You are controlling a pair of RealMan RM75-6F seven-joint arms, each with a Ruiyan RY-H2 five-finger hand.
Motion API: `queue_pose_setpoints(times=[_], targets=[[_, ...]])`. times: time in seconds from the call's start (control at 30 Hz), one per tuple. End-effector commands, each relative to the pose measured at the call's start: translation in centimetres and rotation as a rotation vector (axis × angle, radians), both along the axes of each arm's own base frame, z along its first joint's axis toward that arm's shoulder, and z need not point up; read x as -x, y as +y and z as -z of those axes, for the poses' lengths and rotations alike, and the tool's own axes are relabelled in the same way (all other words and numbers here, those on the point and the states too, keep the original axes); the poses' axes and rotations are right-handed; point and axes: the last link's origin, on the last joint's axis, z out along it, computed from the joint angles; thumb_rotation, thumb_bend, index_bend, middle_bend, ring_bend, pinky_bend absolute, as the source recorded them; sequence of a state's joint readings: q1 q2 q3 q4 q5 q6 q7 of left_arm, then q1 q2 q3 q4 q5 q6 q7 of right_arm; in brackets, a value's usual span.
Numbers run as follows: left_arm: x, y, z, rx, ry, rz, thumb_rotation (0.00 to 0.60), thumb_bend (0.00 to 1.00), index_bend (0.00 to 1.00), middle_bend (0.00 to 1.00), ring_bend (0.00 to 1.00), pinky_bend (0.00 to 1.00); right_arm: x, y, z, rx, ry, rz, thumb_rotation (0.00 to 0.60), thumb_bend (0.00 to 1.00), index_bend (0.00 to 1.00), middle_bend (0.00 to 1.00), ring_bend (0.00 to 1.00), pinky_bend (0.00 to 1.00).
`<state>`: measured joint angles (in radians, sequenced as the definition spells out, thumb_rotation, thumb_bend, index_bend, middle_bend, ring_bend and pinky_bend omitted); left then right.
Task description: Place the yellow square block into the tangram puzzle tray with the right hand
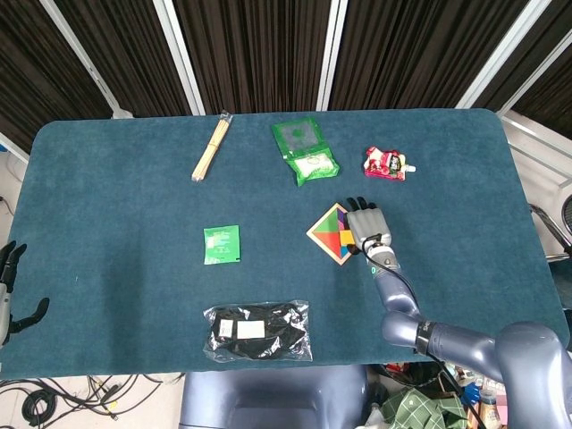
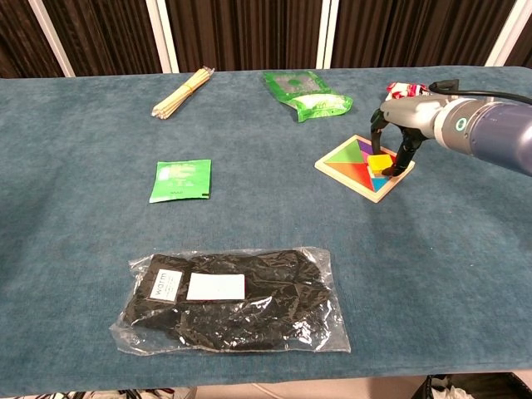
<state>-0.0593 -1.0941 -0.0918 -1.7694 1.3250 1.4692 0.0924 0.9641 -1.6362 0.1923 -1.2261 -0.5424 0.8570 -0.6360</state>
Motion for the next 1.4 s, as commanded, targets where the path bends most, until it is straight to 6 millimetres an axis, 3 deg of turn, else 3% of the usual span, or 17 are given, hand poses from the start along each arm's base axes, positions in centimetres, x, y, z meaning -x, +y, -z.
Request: queue_pose_setpoints(times=[0.03, 1.4], targets=[[0.01, 0.01, -0.01, 0.000, 0.000, 0.000, 0.600, 0.31, 0.00, 0.00, 0.00, 0.00, 0.06, -0.02, 0.01, -0.001, -0.005, 0.004, 0.600, 0.29, 0.53, 0.03, 0.00, 0.14], [0.02, 0.00, -0.10, -0.004, 0.007, 0.002, 0.600, 0.31, 0.00, 0.00, 0.00, 0.00, 0.24, -0.22, 0.22, -0.006, -0.029, 0.041, 0.600, 0.29, 0.53, 0.03, 0.00, 0.14]])
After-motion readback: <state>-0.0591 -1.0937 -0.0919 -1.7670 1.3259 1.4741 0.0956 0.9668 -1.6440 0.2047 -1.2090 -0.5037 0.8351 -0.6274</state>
